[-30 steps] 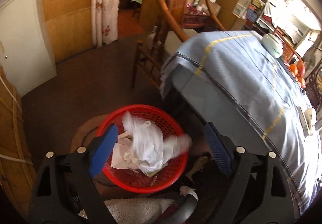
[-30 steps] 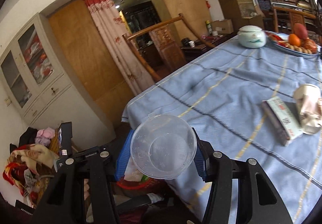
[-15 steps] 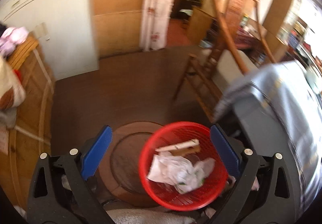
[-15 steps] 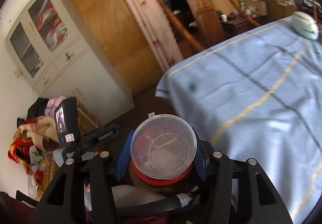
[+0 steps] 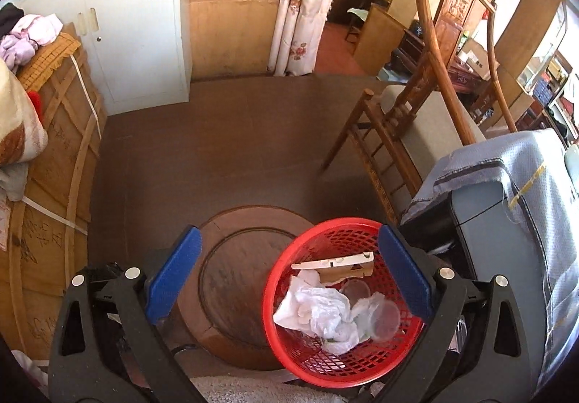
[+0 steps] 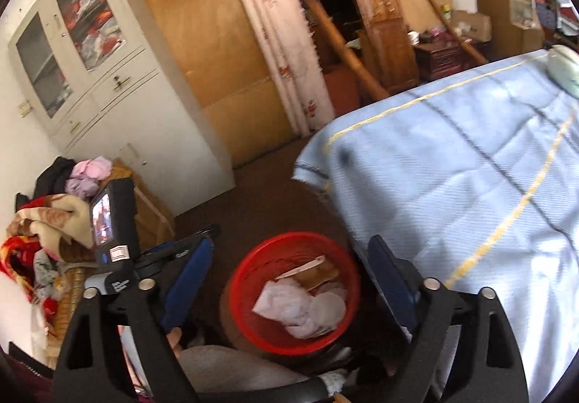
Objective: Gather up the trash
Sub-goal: 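Move both tools back over the table toward the medicine box and paper cup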
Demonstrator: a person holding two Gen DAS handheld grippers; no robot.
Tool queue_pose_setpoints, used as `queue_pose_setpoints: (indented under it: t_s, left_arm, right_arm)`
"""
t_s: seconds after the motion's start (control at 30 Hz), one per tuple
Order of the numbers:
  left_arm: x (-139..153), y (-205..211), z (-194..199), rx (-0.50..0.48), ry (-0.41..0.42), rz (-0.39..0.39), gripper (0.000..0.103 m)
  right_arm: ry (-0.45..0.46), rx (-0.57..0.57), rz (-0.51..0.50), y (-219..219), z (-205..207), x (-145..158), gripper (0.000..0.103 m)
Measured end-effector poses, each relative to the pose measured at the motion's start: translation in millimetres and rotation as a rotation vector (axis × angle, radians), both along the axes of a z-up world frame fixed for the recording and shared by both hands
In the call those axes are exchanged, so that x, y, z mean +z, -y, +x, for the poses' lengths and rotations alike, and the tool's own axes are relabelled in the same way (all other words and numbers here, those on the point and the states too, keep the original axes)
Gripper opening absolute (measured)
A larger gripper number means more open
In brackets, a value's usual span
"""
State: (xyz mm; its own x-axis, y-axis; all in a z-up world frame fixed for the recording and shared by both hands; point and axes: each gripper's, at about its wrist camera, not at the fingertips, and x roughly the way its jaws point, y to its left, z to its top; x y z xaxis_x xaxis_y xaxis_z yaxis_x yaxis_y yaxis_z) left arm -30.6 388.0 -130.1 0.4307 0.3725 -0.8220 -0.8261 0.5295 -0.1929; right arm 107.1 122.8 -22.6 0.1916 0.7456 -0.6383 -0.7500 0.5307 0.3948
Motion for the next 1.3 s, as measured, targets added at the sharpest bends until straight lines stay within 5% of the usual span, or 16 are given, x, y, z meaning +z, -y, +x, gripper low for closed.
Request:
queue_pose_setpoints:
  t_s: [0.47, 0.8, 1.17, 1.3]
  left_arm:
    - [37.0, 52.5, 6.7, -0.131, 0.066, 0.105, 0.095]
    - [76.5, 125.5, 8.3, -0.305, 0.136, 0.266, 0.096]
    - [106.3, 200.4, -2.1, -0.473, 0.217, 0.437, 0.096]
    - [107.6, 224.6, -1.5, -0.54, 0.227, 0.468, 0.096]
  right_arm:
    - [0.096, -0.202, 0.057, 89.1, -10.8, 22.1, 0.097]
    - [0.187, -0.363, 0.075, 166.1, -38.1, 46.3, 0.097]
    - [0.491, -0.64, -0.291, 225.4, -74.9, 46.2, 0.097]
    - [0.476, -0.701, -0.296, 258.8, -73.8, 40.4, 0.097]
